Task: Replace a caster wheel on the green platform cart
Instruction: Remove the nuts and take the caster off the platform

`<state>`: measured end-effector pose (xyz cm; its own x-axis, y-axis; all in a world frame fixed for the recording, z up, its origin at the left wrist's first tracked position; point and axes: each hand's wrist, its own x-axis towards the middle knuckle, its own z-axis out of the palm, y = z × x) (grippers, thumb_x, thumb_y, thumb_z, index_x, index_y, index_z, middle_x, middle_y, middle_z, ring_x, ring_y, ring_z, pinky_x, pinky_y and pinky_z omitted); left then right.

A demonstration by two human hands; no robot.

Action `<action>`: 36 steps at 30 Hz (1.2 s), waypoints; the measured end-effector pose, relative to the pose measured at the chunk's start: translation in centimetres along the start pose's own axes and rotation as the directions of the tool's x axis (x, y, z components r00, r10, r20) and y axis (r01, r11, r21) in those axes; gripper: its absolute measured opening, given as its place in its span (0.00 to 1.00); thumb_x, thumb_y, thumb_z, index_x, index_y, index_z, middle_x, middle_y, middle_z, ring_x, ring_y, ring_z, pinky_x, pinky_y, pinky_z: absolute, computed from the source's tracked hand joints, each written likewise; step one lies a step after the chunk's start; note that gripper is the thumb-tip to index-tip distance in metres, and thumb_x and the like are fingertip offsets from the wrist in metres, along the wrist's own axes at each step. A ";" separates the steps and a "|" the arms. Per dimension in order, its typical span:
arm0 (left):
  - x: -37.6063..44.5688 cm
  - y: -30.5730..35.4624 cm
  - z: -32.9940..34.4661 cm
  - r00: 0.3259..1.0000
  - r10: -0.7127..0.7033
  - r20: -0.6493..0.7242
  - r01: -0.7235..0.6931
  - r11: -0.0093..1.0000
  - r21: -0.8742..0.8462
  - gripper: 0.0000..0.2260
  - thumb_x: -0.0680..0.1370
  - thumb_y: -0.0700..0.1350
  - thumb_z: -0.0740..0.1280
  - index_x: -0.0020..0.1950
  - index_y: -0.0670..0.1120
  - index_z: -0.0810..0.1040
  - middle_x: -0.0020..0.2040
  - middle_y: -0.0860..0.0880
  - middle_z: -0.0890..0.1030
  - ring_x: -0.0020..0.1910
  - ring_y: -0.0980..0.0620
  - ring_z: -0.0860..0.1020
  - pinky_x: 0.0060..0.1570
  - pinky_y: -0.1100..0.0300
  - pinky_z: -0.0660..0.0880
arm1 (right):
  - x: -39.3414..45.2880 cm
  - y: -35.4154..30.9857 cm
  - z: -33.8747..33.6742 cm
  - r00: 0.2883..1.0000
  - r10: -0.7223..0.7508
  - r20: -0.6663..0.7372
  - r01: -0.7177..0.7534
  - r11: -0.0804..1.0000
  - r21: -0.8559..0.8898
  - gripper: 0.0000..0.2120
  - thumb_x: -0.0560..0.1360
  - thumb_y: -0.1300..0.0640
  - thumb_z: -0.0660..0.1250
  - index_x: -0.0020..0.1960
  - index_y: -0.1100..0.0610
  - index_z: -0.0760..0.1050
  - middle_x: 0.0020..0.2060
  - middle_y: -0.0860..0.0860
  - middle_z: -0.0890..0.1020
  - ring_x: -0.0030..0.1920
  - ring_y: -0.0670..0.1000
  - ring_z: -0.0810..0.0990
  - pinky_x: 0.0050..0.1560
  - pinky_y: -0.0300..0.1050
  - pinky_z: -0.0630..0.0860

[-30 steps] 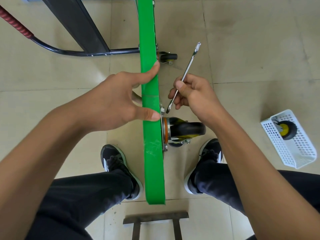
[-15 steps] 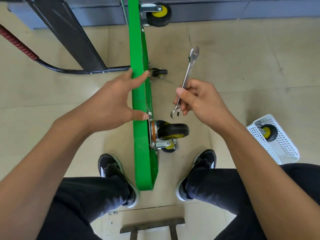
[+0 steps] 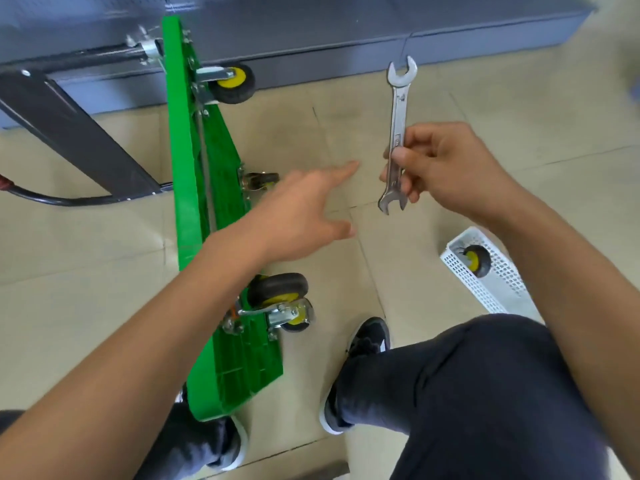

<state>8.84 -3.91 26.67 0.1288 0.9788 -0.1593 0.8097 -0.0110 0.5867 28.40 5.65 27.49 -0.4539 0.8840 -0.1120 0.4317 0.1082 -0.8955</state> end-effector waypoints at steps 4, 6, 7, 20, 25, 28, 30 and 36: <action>4.5 2.5 4.9 0.998 0.012 0.065 -0.007 0.997 -0.075 0.36 0.75 0.49 0.74 0.80 0.54 0.62 0.76 0.53 0.68 0.75 0.52 0.65 0.65 0.71 0.57 | -0.8 5.3 -4.0 0.988 0.143 -0.065 -0.147 0.988 -0.055 0.07 0.81 0.64 0.63 0.48 0.65 0.78 0.37 0.57 0.84 0.29 0.51 0.76 0.30 0.43 0.77; 6.5 3.1 8.3 0.993 -0.014 0.117 0.031 0.990 -0.140 0.35 0.75 0.50 0.74 0.79 0.55 0.63 0.74 0.52 0.72 0.73 0.51 0.68 0.70 0.64 0.62 | -1.8 8.8 -5.1 0.966 0.239 -0.094 -0.245 0.968 -0.055 0.08 0.81 0.63 0.65 0.48 0.69 0.78 0.39 0.61 0.84 0.29 0.51 0.77 0.28 0.41 0.77; 7.4 3.2 10.0 0.989 -0.032 0.147 0.058 0.982 -0.177 0.35 0.74 0.51 0.75 0.78 0.55 0.64 0.72 0.52 0.73 0.72 0.51 0.70 0.70 0.58 0.66 | -2.4 10.7 -5.4 0.952 0.289 -0.104 -0.294 0.955 -0.044 0.08 0.80 0.63 0.65 0.48 0.70 0.78 0.39 0.62 0.84 0.28 0.50 0.76 0.27 0.39 0.76; 13.3 0.3 27.8 0.868 -0.173 0.466 0.292 0.936 -0.196 0.30 0.77 0.50 0.71 0.77 0.55 0.66 0.71 0.52 0.73 0.69 0.51 0.72 0.69 0.52 0.69 | -7.8 34.0 -1.9 0.722 0.679 -0.131 -0.683 0.730 0.017 0.06 0.76 0.61 0.69 0.44 0.64 0.83 0.31 0.54 0.82 0.33 0.53 0.79 0.43 0.51 0.80; 13.8 -0.9 31.7 0.814 -0.196 0.547 0.319 0.937 -0.139 0.30 0.77 0.50 0.71 0.77 0.55 0.66 0.72 0.51 0.73 0.68 0.51 0.73 0.68 0.52 0.71 | -7.9 39.5 0.5 0.694 0.717 -0.071 -0.718 0.680 -0.151 0.05 0.73 0.64 0.70 0.45 0.59 0.84 0.40 0.53 0.84 0.41 0.55 0.81 0.46 0.46 0.76; 14.2 -1.4 33.5 0.786 -0.209 0.581 0.334 0.936 -0.114 0.30 0.77 0.51 0.71 0.77 0.55 0.66 0.72 0.50 0.73 0.69 0.50 0.72 0.68 0.50 0.71 | -8.0 41.9 2.2 0.662 0.747 -0.063 -0.739 0.636 -0.220 0.07 0.72 0.65 0.67 0.47 0.62 0.83 0.42 0.57 0.85 0.42 0.57 0.82 0.36 0.41 0.71; 14.3 -1.7 34.3 0.769 -0.214 0.602 0.334 0.938 -0.094 0.30 0.77 0.52 0.71 0.78 0.55 0.65 0.72 0.50 0.72 0.69 0.50 0.72 0.69 0.50 0.70 | -8.1 43.0 3.2 0.641 0.765 -0.059 -0.751 0.610 -0.254 0.05 0.73 0.65 0.65 0.43 0.63 0.81 0.37 0.58 0.84 0.37 0.58 0.82 0.30 0.38 0.69; 13.7 -2.7 35.6 0.730 -0.249 0.637 0.372 0.926 -0.064 0.30 0.77 0.54 0.70 0.77 0.56 0.65 0.71 0.51 0.73 0.67 0.51 0.72 0.69 0.53 0.68 | -9.5 45.6 5.3 0.567 0.817 -0.109 -0.802 0.517 -0.299 0.14 0.70 0.70 0.65 0.33 0.54 0.69 0.32 0.53 0.76 0.36 0.58 0.77 0.27 0.39 0.61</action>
<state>28.78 2.25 -5.37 0.2569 0.5866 -0.7680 0.7609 0.3672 0.5350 48.29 -0.25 -14.50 0.1805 0.6392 -0.7475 0.8204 -0.5171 -0.2440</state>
